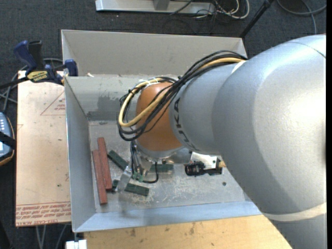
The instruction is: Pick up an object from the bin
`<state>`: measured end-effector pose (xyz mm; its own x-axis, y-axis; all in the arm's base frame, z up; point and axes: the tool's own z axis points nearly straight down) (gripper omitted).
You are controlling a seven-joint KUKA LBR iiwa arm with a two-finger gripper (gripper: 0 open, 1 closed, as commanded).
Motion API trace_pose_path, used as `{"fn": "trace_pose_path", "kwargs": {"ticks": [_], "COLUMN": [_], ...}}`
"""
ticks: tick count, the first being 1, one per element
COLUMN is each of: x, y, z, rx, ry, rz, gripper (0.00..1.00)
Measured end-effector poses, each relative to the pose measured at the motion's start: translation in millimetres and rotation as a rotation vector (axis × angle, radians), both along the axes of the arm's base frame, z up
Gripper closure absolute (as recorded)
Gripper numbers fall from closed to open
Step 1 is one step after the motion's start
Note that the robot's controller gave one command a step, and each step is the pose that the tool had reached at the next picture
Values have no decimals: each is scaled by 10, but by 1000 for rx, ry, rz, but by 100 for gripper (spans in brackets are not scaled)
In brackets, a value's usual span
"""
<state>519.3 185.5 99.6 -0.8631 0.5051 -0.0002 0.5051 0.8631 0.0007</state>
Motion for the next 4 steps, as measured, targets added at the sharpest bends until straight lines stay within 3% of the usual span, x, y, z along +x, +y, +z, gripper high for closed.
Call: {"fn": "trace_pose_path", "kwargs": {"ticks": [1, 2, 3, 4], "x": [150, 150, 230, 163], "y": [153, 154, 138, 273], "z": [-237, -237, 222, 977], "rx": [3, 3, -3, -2], "ry": [-2, -2, 5, 4], "rz": [-117, -117, -115, -106], "gripper": [100, 100, 100, 100]}}
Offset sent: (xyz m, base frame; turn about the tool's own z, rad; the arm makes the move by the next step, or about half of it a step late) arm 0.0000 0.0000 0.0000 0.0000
